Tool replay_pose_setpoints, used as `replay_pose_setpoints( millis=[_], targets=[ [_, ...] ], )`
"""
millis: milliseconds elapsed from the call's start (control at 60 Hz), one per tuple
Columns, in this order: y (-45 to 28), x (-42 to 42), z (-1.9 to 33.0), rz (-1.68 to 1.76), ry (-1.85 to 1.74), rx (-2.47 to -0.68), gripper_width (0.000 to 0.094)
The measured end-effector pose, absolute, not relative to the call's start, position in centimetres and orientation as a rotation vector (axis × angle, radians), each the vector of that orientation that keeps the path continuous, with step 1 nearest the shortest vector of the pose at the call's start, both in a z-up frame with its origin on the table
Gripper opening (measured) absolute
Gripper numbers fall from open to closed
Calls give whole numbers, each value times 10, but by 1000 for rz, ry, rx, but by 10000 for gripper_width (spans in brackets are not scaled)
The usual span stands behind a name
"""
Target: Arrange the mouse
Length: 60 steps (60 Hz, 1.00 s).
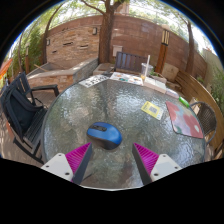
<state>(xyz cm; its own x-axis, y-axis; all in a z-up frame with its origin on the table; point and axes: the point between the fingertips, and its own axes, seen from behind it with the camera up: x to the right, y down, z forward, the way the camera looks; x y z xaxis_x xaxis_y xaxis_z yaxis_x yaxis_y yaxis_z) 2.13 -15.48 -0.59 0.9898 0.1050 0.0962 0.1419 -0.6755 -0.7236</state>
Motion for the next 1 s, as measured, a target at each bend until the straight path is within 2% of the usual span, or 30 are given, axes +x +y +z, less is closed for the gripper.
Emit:
replay_pose_setpoints(
  millis=[317,367,483,700,800,1000],
  targets=[
    [-80,22,-11,-87,-194,-2320,798],
    [-73,21,-15,-68,-200,-2332,759],
    [-72,8,-18,38,-205,-2351,509],
    [-72,2,-11,44,-257,-2360,379],
    [-63,-4,28,86,-260,-2288,379],
    [-13,36,204,235,-152,-2007,379]
  ],
)
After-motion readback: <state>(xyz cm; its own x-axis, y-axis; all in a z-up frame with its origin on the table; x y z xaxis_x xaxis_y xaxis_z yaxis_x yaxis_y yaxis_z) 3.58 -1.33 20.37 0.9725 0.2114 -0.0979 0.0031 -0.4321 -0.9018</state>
